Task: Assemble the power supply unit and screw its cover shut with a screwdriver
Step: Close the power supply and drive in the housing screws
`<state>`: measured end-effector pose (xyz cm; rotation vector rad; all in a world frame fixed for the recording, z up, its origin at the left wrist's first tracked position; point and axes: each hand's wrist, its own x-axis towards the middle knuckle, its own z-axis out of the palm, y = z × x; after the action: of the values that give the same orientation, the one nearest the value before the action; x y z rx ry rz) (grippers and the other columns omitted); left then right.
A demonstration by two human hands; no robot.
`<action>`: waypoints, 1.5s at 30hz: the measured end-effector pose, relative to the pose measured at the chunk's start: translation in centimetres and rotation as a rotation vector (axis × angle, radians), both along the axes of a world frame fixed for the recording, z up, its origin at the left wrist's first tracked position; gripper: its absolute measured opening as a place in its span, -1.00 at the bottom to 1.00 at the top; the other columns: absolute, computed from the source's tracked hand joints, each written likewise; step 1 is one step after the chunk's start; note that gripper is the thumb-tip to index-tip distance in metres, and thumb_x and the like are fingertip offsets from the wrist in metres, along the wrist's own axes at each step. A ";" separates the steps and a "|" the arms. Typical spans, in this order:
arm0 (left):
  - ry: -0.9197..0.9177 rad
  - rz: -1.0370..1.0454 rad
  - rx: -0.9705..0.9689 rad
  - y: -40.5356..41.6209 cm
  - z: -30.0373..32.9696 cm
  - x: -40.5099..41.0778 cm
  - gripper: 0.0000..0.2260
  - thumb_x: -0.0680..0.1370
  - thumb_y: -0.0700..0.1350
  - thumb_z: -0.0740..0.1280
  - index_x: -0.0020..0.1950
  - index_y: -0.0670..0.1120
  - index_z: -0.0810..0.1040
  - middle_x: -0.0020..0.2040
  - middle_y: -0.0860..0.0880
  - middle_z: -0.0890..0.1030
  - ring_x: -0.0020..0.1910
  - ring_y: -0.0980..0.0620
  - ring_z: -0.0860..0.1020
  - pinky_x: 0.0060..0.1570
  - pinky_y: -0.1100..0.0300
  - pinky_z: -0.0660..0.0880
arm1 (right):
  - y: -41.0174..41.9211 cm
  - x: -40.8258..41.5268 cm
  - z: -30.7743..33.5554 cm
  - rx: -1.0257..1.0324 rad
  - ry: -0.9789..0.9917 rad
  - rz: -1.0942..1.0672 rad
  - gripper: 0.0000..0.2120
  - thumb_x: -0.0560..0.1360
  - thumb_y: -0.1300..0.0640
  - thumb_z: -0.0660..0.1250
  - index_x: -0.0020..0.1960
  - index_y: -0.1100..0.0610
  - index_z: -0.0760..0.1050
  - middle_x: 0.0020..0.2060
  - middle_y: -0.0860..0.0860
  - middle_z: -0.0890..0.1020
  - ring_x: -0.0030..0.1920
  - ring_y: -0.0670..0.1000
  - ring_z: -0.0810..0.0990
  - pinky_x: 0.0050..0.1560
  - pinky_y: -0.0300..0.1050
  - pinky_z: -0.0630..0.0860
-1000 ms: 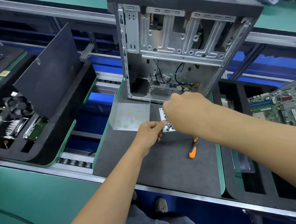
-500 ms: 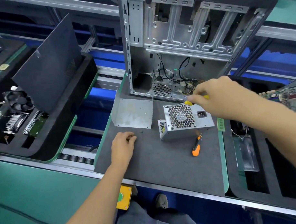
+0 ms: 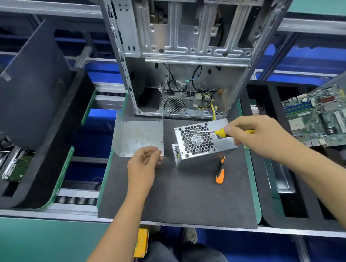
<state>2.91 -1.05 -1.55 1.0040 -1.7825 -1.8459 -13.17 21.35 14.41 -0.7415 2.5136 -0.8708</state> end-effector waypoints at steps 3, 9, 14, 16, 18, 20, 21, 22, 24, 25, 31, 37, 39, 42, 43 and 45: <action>0.197 -0.060 0.219 1.9 2.9 -1.0 -0.83 0.56 -0.25 0.42 -0.02 0.00 0.74 -0.14 -0.08 0.72 -0.17 0.00 0.67 -0.08 0.23 0.59 | 0.6 0.2 -0.7 -0.079 -0.089 -0.006 -0.72 0.53 -0.16 0.32 -0.25 -0.06 0.65 -0.37 -0.06 0.62 -0.48 -0.15 0.32 -0.47 -0.35 0.26; 0.300 -0.163 0.287 3.9 6.0 -2.0 -0.72 0.62 -0.31 0.30 -0.08 -0.03 0.74 -0.13 -0.15 0.72 -0.12 -0.11 0.71 -0.10 0.20 0.62 | 0.7 0.9 -0.7 -0.089 -0.192 0.014 -0.60 0.56 -0.13 0.31 -0.32 0.09 0.61 -0.44 -0.14 0.59 -0.49 -0.17 0.32 -0.43 -0.32 0.25; 0.309 -0.171 0.301 3.9 6.5 -1.8 -0.87 0.49 -0.15 0.41 -0.05 -0.02 0.75 -0.13 -0.18 0.72 -0.13 -0.11 0.72 -0.12 0.22 0.62 | 0.6 1.1 -0.2 -0.104 -0.222 0.017 -0.57 0.59 -0.06 0.32 -0.43 0.02 0.55 -0.62 -0.20 0.43 -0.57 -0.18 0.32 -0.52 -0.41 0.20; 0.301 -0.175 0.304 3.9 6.6 -1.8 -0.86 0.46 -0.13 0.42 -0.05 -0.01 0.75 -0.14 -0.18 0.72 -0.14 -0.10 0.72 -0.12 0.22 0.62 | 0.6 1.1 -0.1 -0.096 -0.240 0.023 -0.57 0.59 -0.08 0.31 -0.45 -0.06 0.55 -0.63 -0.20 0.43 -0.58 -0.16 0.27 -0.54 -0.39 0.16; 0.289 -0.180 0.291 4.0 6.5 -1.8 -0.87 0.47 -0.15 0.42 -0.05 -0.02 0.75 -0.14 -0.19 0.72 -0.15 -0.09 0.72 -0.12 0.22 0.62 | 0.6 0.9 -0.1 -0.084 -0.239 0.030 -0.57 0.59 -0.09 0.31 -0.46 -0.11 0.56 -0.62 -0.20 0.43 -0.58 -0.16 0.26 -0.54 -0.38 0.16; 0.271 -0.191 0.258 4.0 6.5 -1.8 -0.88 0.51 -0.23 0.42 -0.05 -0.08 0.74 -0.16 -0.20 0.72 -0.18 -0.08 0.71 -0.13 0.22 0.61 | 0.7 0.7 -0.2 -0.062 -0.212 0.041 -0.58 0.59 -0.10 0.31 -0.45 -0.10 0.57 -0.60 -0.20 0.46 -0.56 -0.16 0.29 -0.53 -0.38 0.20; 0.257 -0.199 0.233 3.9 6.5 -1.8 -0.87 0.53 -0.28 0.41 -0.04 -0.11 0.73 -0.18 -0.20 0.72 -0.20 -0.07 0.70 -0.14 0.23 0.61 | 0.7 0.5 -0.2 -0.046 -0.199 0.047 -0.59 0.58 -0.11 0.32 -0.43 -0.09 0.58 -0.59 -0.20 0.48 -0.55 -0.16 0.30 -0.51 -0.37 0.22; 0.240 -0.210 0.206 3.9 6.5 -1.8 -0.86 0.54 -0.33 0.39 -0.02 -0.15 0.71 -0.19 -0.19 0.72 -0.23 -0.05 0.70 -0.14 0.23 0.61 | 0.8 0.4 -0.2 -0.029 -0.188 0.052 -0.60 0.57 -0.13 0.32 -0.41 -0.08 0.59 -0.57 -0.19 0.49 -0.54 -0.15 0.31 -0.50 -0.37 0.24; 0.213 -0.231 0.168 3.8 6.4 -1.9 -0.85 0.55 -0.38 0.37 -0.01 -0.18 0.69 -0.20 -0.19 0.72 -0.24 -0.04 0.70 -0.14 0.24 0.61 | 1.0 -0.1 -0.2 -0.011 -0.162 0.062 -0.61 0.55 -0.16 0.33 -0.38 -0.02 0.62 -0.57 -0.14 0.47 -0.53 -0.13 0.29 -0.50 -0.39 0.24; 0.206 -0.236 0.160 3.8 6.4 -1.9 -0.85 0.54 -0.38 0.38 -0.02 -0.19 0.69 -0.20 -0.19 0.72 -0.23 -0.05 0.70 -0.14 0.24 0.61 | 1.0 -0.3 -0.2 -0.009 -0.151 0.069 -0.61 0.54 -0.18 0.33 -0.35 0.02 0.63 -0.56 -0.09 0.41 -0.51 -0.11 0.25 -0.49 -0.41 0.24; 0.219 -0.282 0.139 3.7 6.5 -2.0 -0.79 0.53 -0.35 0.41 -0.06 -0.06 0.74 -0.16 -0.20 0.72 -0.16 -0.12 0.72 -0.07 0.22 0.61 | 0.7 -1.5 0.5 0.057 -0.210 0.124 -0.69 0.49 -0.28 0.32 -0.15 -0.10 0.71 -0.43 0.00 0.52 -0.43 -0.06 0.31 -0.38 -0.23 0.31; 0.277 -0.225 0.165 3.8 6.9 -2.5 -0.76 0.52 -0.41 0.39 0.00 -0.09 0.71 -0.16 -0.20 0.72 -0.16 -0.12 0.72 -0.10 0.20 0.62 | 0.7 -1.6 0.1 -0.488 -0.542 -0.126 -0.86 0.45 0.24 0.49 -0.02 0.17 0.59 -0.33 0.02 0.66 -0.36 -0.03 0.62 -0.32 -0.27 0.54; 0.293 -0.247 0.151 4.2 7.2 -2.8 -0.73 0.50 -0.40 0.41 -0.01 -0.04 0.72 -0.14 -0.16 0.73 -0.12 -0.09 0.72 -0.09 0.21 0.62 | 0.5 -1.3 -0.1 -0.723 -0.631 -0.245 -0.77 0.37 0.26 0.51 -0.04 0.24 0.53 -0.30 0.10 0.65 -0.33 0.03 0.62 -0.29 -0.21 0.56; 0.269 -0.298 0.024 5.1 7.7 -3.4 -0.67 0.48 -0.33 0.47 -0.02 0.12 0.74 -0.12 -0.09 0.74 -0.08 -0.02 0.71 -0.02 0.23 0.60 | -0.1 -0.3 -0.9 -0.893 -0.690 -0.325 -0.69 0.35 0.11 0.50 -0.01 0.21 0.50 -0.15 0.14 0.68 -0.28 0.03 0.61 -0.25 -0.17 0.57; 0.252 -0.309 -0.036 5.4 7.7 -3.6 -0.63 0.48 -0.32 0.48 -0.01 0.18 0.73 -0.12 -0.05 0.74 -0.08 0.00 0.70 0.00 0.23 0.59 | -0.2 0.0 -1.1 -0.892 -0.671 -0.340 -0.73 0.39 0.08 0.49 -0.01 0.19 0.52 -0.11 0.15 0.69 -0.27 0.04 0.63 -0.23 -0.16 0.58; 0.228 -0.324 -0.141 6.1 7.6 -3.8 -0.57 0.49 -0.32 0.48 0.02 0.27 0.70 -0.13 0.01 0.73 -0.06 0.04 0.69 0.01 0.27 0.56 | -0.2 0.2 -1.3 -0.824 -0.559 -0.349 -0.84 0.51 0.09 0.43 0.01 0.15 0.54 -0.08 0.17 0.69 -0.24 0.07 0.68 -0.23 -0.17 0.60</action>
<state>-0.93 5.08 6.05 0.4523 -1.9873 -1.8935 -12.93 21.12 13.11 -0.1929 1.7568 -1.9662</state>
